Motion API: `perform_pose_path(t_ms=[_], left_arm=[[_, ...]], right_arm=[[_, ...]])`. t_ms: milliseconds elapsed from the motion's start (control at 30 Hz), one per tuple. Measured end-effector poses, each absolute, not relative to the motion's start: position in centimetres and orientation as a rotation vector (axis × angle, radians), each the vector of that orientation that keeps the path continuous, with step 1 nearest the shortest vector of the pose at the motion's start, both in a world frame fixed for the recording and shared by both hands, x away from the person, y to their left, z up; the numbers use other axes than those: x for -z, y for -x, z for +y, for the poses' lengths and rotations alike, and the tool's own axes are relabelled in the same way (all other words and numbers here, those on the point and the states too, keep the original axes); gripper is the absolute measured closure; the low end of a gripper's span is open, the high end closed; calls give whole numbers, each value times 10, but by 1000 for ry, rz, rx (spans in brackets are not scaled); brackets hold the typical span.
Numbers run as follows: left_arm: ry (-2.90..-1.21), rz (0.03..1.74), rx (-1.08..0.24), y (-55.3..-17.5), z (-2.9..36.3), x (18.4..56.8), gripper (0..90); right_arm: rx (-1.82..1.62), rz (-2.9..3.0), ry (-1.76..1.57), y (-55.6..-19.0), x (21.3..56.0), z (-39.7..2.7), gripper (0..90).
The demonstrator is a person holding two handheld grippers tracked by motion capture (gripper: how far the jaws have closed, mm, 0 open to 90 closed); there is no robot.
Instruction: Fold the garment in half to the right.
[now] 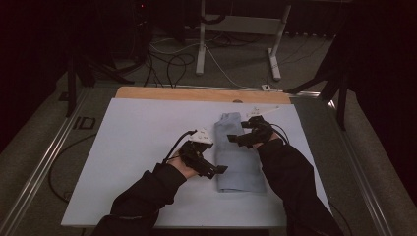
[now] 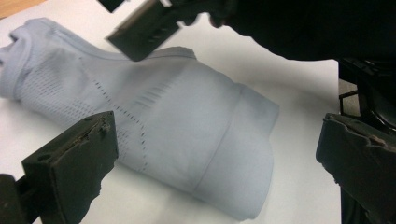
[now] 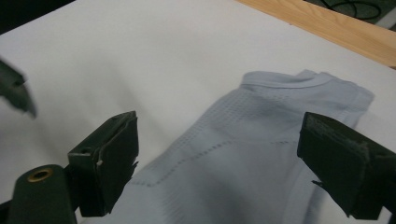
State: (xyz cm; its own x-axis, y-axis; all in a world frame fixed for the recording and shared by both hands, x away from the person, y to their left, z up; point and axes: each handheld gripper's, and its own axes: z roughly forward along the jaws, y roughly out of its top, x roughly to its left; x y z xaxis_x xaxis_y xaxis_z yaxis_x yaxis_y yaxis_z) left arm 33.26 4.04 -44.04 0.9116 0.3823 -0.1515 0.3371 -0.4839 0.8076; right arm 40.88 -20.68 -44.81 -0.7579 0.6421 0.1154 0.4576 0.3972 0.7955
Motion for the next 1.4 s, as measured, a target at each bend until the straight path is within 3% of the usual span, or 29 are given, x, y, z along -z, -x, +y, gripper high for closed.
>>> perform_pose_path(t_ms=[500, 1033, 1400], left_arm=[[-2092, 533, -124, -329, 85, 437, 0], [-2083, 561, -224, -313, 137, 446, 0], [-2078, 615, -225, -297, 170, 468, 0]], right_arm=[[-1356, 2424, -901, -370, 439, -209, 119], [-1401, 2379, -920, -336, 458, -242, 112], [-1438, 2335, -976, -310, 477, -265, 107]])
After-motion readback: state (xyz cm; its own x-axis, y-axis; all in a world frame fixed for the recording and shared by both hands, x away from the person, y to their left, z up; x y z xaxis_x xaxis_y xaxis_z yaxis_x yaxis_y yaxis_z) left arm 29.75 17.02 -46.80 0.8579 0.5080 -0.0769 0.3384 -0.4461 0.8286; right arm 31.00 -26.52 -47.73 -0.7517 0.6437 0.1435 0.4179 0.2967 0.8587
